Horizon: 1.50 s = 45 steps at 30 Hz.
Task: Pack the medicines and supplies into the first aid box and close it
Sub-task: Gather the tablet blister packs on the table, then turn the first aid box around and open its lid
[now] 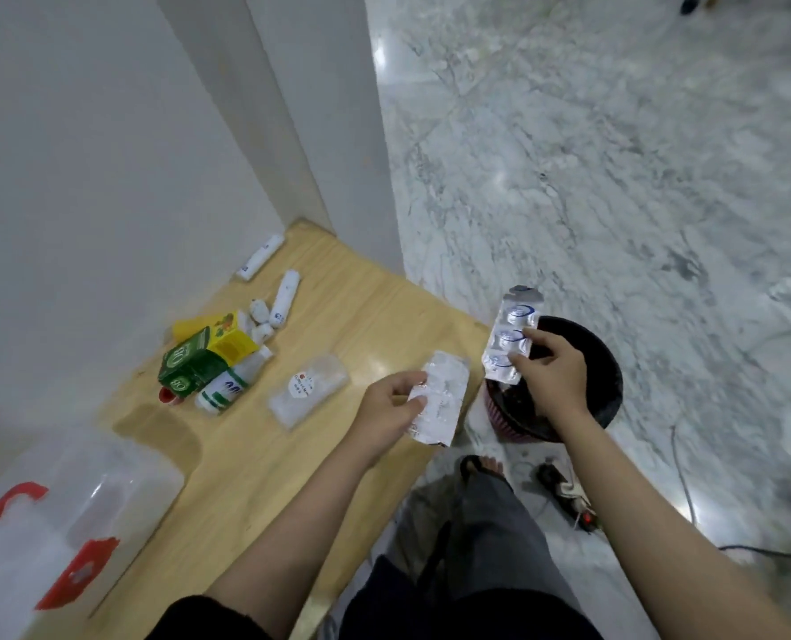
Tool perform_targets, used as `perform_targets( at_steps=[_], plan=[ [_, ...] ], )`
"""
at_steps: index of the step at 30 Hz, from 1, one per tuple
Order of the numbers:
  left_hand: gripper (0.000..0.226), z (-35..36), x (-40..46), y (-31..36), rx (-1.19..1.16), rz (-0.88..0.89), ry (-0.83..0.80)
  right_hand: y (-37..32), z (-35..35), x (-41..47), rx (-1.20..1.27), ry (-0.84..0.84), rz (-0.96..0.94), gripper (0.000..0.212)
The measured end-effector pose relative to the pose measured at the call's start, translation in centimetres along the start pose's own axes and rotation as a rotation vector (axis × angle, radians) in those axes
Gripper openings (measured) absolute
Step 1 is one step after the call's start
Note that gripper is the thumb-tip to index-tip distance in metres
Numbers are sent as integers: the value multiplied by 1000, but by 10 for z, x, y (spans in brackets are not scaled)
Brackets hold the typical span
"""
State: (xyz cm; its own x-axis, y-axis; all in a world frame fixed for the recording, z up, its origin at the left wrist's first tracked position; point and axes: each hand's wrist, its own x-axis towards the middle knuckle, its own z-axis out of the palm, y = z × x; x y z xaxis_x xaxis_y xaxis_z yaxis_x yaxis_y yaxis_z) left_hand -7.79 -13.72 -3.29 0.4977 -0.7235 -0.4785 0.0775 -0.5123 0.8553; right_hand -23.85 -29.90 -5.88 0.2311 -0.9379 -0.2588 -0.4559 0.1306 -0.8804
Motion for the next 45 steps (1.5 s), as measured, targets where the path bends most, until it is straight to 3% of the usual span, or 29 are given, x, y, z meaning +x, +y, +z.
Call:
perform_targets(
  at_steps=[5,11,20,24,30,37,45],
  plan=[
    [26,61,58,47,89,75,-37,31,-37,39,-22,101,147,34],
    [41,148,132,83,361,120,-109,72,-64,94,-106,140,318,39],
    [67,220,229,65,824,-117,-435,114,-80,159,-195,62,562,41],
    [73,219,244,58,867,-208,-483,118,-80,175,-195,29,584,41],
    [66,199,240,74,783,-87,-327,90,-56,187,-165,37,470,40],
    [55,145,205,108,629,101,-65,13,-18,179,-114,-36,196,40],
    [44,24,91,104,430,283,358,-72,46,88,42,-125,-107,36]
  ],
)
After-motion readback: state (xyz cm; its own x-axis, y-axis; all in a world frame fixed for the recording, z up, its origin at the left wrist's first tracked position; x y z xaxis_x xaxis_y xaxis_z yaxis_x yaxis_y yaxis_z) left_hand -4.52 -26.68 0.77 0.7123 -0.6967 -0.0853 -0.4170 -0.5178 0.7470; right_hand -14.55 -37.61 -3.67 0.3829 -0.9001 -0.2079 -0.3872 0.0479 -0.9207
